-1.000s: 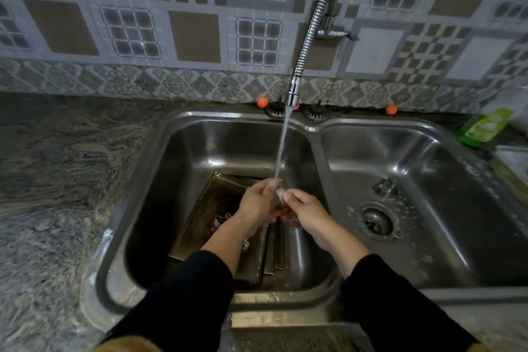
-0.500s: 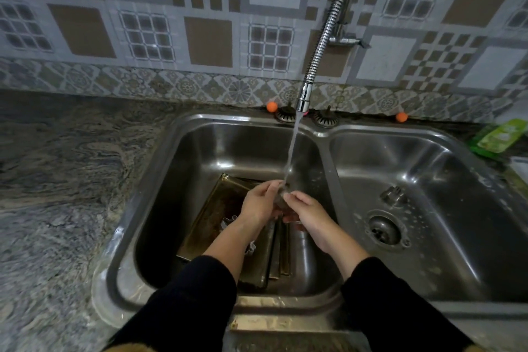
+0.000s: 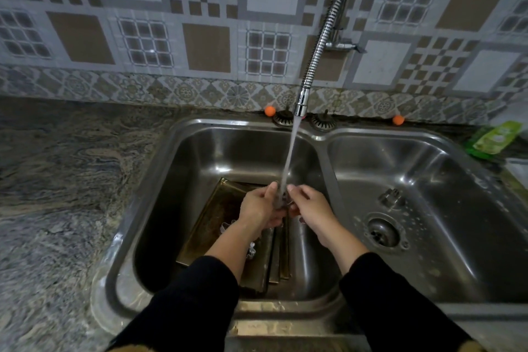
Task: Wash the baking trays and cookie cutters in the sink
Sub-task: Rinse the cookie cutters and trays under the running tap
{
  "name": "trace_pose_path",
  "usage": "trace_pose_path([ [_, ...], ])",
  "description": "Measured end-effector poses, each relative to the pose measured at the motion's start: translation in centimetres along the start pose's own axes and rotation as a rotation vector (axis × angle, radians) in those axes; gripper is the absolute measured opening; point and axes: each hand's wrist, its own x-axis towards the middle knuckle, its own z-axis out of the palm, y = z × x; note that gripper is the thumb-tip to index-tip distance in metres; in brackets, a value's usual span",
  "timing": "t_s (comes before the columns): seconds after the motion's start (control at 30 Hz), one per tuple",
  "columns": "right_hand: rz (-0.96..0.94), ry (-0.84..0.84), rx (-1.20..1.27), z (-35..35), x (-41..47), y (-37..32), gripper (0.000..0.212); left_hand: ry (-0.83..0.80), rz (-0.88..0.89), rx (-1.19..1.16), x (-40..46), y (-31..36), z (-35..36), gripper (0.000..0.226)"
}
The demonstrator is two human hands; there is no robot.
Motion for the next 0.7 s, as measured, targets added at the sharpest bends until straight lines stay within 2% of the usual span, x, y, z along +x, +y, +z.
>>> trace_pose_path([
  [0.1, 0.082, 0.038, 0.017, -0.4, 0.8, -0.4, 0.030, -0.021, 0.106, 0.051, -0.2, -0.4, 0.1, 0.023],
  [0.2, 0.085, 0.035, 0.059, -0.8, 1.1, -0.1, 0.024, 0.014, 0.155, 0.042, -0.4, -0.3, 0.2, 0.020],
  [0.37, 0.051, -0.018, 0.123, -1.5, 0.6, 0.3, 0.024, 0.036, 0.019, 0.021, -0.4, 0.1, 0.2, 0.025],
  [0.53, 0.013, -0.112, -0.027, -2.1, 0.3, 0.3, 0.030, 0.051, 0.044, 0.060, -0.6, -0.2, -0.2, 0.021],
  [0.7, -0.090, -0.169, -0.185, -2.6, 0.5, 0.7, 0.053, 0.112, 0.148, 0.185, -1.1, 0.2, -0.6, 0.022],
])
